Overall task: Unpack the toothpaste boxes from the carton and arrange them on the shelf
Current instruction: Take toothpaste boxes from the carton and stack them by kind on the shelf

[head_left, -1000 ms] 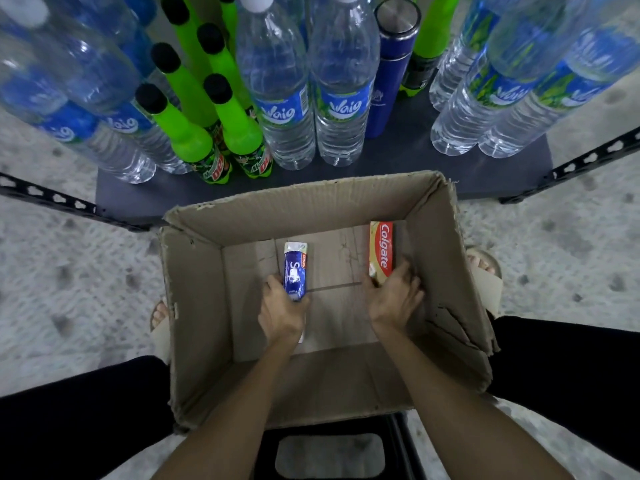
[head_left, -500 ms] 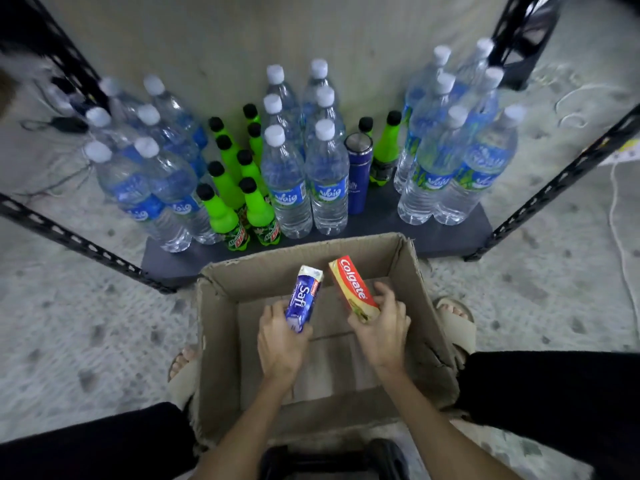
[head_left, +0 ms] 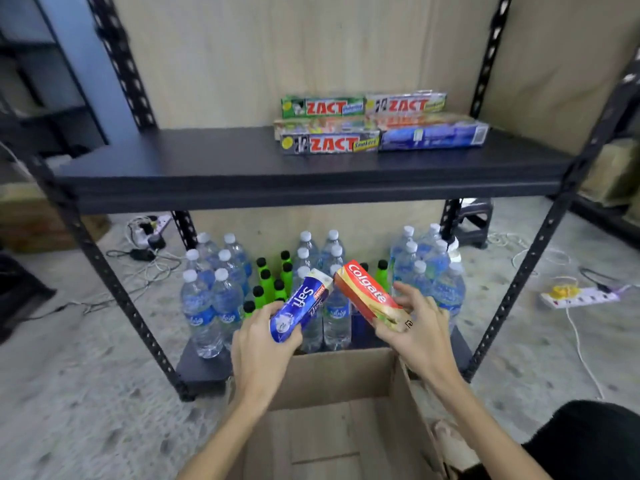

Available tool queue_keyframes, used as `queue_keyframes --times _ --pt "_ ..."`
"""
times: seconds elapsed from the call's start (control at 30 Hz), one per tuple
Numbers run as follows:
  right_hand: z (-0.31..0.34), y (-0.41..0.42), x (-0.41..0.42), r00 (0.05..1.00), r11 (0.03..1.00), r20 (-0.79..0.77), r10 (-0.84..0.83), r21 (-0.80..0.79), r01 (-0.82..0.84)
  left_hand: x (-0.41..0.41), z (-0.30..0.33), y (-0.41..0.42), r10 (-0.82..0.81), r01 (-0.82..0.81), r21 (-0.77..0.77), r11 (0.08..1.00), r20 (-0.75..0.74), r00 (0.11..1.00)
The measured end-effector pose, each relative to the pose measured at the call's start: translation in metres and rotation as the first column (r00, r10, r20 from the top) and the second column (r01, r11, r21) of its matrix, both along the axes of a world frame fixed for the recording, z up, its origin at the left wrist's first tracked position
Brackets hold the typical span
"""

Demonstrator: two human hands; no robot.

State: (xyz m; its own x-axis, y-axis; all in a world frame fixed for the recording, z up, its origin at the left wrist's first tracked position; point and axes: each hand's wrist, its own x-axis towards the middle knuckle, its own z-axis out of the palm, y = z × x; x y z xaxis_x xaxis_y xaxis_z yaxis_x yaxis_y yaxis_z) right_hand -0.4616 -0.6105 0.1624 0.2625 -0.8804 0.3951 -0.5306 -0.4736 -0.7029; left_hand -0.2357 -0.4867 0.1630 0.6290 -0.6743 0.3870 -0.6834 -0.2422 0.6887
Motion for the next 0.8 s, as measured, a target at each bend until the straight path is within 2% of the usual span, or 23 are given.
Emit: queue_keyframes --times 0.17,0.47,0.67,0.8 --pt "0.096 -0.006 -0.019 0.998 0.991 -0.030 0.048 -0.127 -0.051 0.007 0.082 0.010 -0.031 0.034 -0.042 0.999 0.066 0.997" --pt "0.238 -0.043 -0.049 0.975 0.949 -0.195 0.103 -0.275 -0.156 0.031 0.217 -0.020 -0.232 0.243 -0.125 0.962 0.099 0.968" --pt "0.295 -0.111 -0.045 0.909 0.912 -0.412 0.062 -0.346 -0.219 0.062 0.284 -0.093 -0.278 0.289 0.000 0.957 0.281 0.919" --pt "0.313 -0.177 -0.029 0.894 0.939 -0.449 0.009 -0.304 -0.162 0.084 0.314 -0.162 -0.268 0.228 0.147 0.962 0.372 0.889"
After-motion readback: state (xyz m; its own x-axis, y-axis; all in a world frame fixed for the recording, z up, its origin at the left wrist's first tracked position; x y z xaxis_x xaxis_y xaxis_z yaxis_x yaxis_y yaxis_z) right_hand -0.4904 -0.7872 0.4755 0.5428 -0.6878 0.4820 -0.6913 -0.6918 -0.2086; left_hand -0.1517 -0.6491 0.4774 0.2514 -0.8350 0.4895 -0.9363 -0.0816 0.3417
